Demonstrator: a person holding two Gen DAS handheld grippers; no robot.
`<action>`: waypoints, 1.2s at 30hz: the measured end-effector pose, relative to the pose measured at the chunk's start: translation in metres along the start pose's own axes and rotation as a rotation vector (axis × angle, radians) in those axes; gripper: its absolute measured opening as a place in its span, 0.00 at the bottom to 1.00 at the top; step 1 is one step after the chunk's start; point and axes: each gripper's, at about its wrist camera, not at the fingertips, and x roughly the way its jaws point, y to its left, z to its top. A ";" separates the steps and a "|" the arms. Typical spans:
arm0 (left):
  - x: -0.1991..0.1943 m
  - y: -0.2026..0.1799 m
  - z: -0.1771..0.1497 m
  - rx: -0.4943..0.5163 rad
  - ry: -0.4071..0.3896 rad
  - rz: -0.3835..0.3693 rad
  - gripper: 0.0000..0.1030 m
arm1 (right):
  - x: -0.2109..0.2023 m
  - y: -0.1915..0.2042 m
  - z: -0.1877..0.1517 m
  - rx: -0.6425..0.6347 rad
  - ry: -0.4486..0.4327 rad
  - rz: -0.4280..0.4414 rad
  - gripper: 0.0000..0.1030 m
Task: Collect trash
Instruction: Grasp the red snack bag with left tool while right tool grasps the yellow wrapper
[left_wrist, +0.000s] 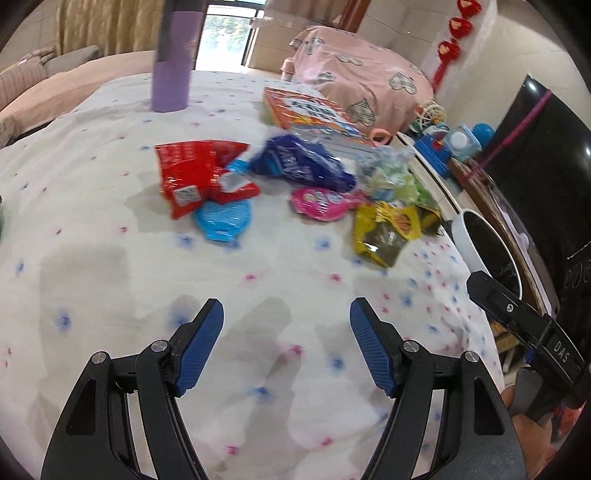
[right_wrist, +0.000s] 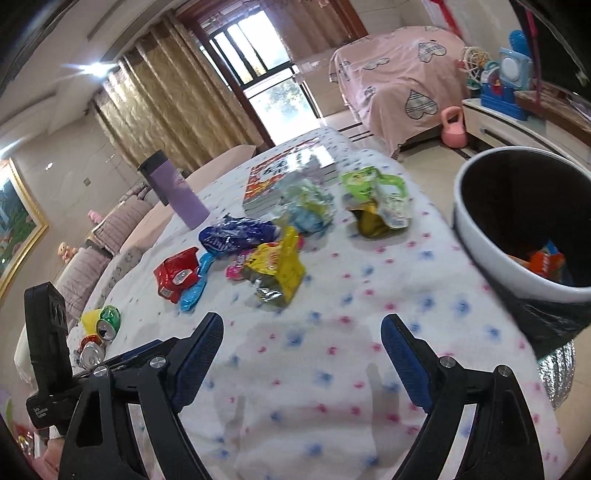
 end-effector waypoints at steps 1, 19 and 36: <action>-0.001 0.004 0.001 -0.008 -0.004 0.005 0.70 | 0.002 0.002 0.000 -0.003 0.001 0.000 0.86; 0.019 0.073 0.062 -0.153 -0.051 0.046 0.70 | 0.060 0.019 0.015 -0.044 0.080 -0.024 0.66; 0.010 0.032 0.056 -0.052 -0.075 -0.054 0.17 | 0.061 0.017 0.018 -0.056 0.072 -0.034 0.00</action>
